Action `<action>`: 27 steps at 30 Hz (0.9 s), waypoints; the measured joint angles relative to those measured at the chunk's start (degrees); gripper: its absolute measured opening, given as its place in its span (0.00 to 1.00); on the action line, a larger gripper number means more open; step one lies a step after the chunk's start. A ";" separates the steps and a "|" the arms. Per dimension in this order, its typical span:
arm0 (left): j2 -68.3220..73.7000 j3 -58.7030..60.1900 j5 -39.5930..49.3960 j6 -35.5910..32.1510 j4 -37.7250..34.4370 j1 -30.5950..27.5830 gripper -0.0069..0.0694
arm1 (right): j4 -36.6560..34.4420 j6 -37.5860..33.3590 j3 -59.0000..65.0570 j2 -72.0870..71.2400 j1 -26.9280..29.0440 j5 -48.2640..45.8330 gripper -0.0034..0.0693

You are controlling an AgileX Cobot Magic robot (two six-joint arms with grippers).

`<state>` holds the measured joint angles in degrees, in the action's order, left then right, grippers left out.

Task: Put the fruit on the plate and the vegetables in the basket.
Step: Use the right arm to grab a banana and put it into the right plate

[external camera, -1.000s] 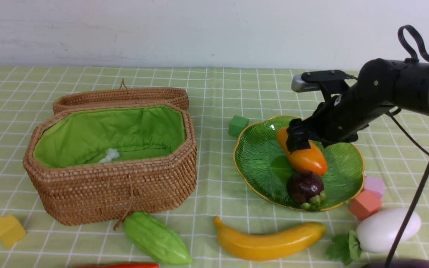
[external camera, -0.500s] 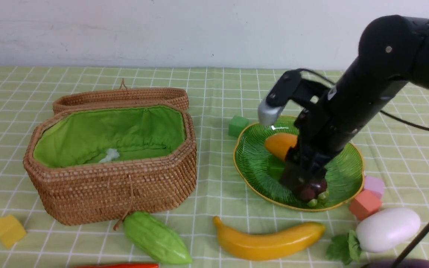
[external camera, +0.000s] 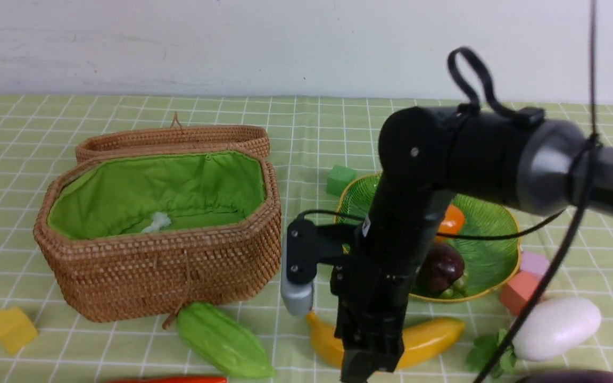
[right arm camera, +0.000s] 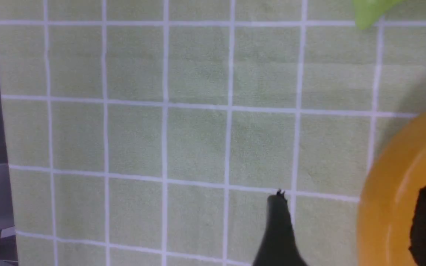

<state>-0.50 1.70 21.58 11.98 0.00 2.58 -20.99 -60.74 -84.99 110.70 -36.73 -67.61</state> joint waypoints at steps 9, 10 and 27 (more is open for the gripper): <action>0.00 0.00 0.00 0.00 0.00 0.00 0.40 | 2.79 4.79 -0.42 5.83 -0.12 3.39 0.66; 0.00 0.00 0.00 0.00 0.00 0.00 0.40 | 2.88 4.78 -0.42 5.91 -0.12 3.52 0.66; 0.00 0.00 0.00 0.00 0.00 0.00 0.40 | 6.91 14.36 -0.78 -4.97 3.57 9.50 0.71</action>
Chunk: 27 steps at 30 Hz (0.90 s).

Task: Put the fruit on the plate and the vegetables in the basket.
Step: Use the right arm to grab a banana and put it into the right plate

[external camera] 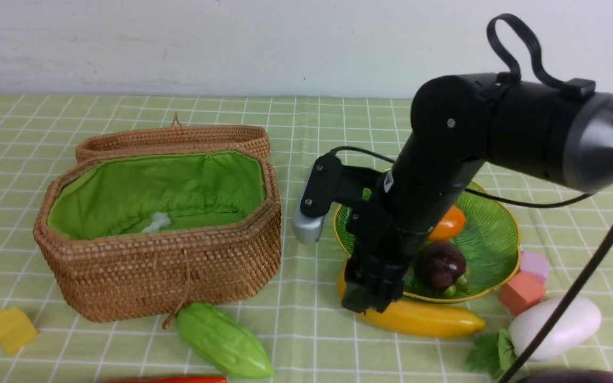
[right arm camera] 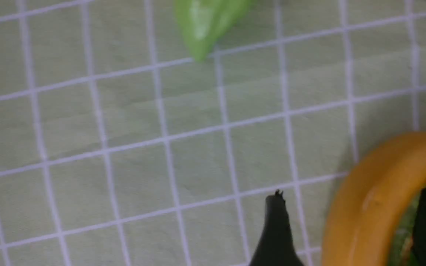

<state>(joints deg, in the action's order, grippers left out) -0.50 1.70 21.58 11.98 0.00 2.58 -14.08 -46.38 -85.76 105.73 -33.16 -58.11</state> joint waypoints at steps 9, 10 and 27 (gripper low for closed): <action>0.00 0.00 0.00 0.00 0.00 0.00 0.40 | 2.89 1.26 2.88 0.75 1.03 -0.49 0.89; 0.00 0.00 0.00 0.00 0.00 0.00 0.40 | 2.89 0.59 3.85 0.75 1.03 -0.03 0.90; 0.00 0.00 0.00 0.00 0.00 0.00 0.40 | 8.23 -1.19 11.30 2.50 1.03 13.86 0.88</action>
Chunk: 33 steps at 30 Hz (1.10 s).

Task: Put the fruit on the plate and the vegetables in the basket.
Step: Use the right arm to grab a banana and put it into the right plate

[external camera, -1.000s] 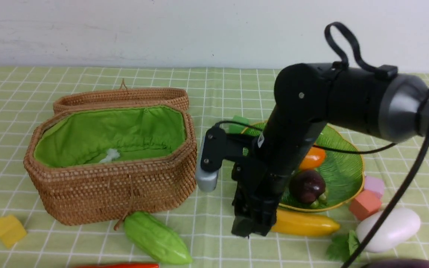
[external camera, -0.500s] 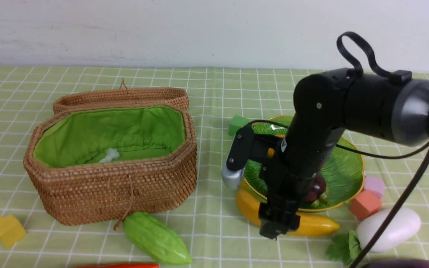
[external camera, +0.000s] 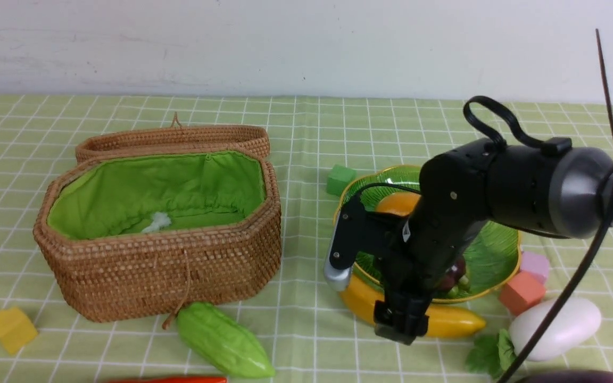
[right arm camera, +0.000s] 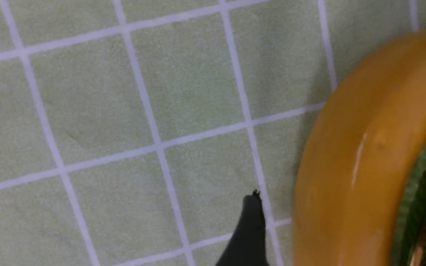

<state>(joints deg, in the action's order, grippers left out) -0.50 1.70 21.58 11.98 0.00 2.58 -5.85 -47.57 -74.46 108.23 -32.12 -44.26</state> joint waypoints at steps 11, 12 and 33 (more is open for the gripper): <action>0.00 0.00 0.00 0.00 0.00 0.00 0.40 | -1.59 0.00 0.04 1.16 0.00 1.00 0.86; 0.00 0.00 0.00 0.00 0.00 0.00 0.40 | -1.67 0.00 0.04 1.28 0.00 1.07 0.86; 0.00 0.00 0.00 0.00 0.00 0.00 0.40 | -5.08 1.02 0.00 -2.68 0.01 -3.85 0.86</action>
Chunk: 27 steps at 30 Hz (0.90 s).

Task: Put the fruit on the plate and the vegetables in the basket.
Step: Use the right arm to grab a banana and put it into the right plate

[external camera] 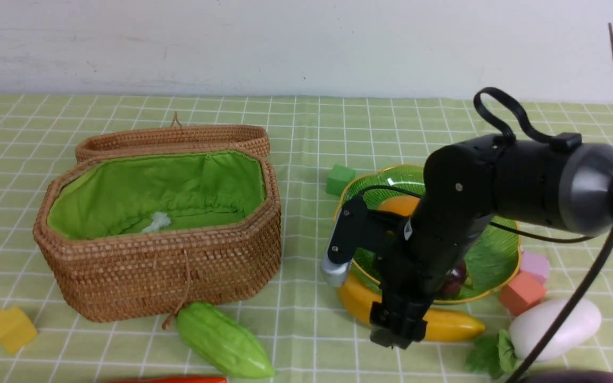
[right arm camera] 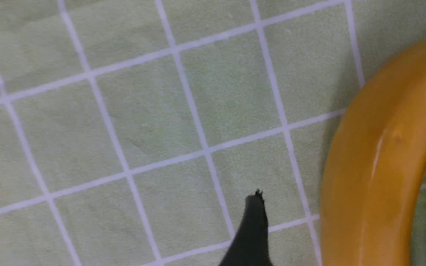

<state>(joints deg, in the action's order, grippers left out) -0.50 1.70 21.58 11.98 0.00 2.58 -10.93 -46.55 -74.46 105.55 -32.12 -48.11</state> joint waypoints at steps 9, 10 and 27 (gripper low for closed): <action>0.00 0.00 0.00 0.00 0.00 0.00 0.40 | -5.47 -2.28 0.00 -1.07 -0.06 -2.23 0.86; 0.00 0.00 0.00 0.00 0.00 0.00 0.40 | -5.57 -2.48 0.00 -0.93 -0.06 -2.17 0.86; 0.00 0.00 0.00 0.00 0.00 0.00 0.40 | -1.22 0.37 0.06 3.84 1.66 1.93 0.86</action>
<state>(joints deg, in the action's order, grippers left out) -0.50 1.70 21.58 11.98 0.00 2.58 -12.15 -46.18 -74.41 109.39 -30.46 -46.18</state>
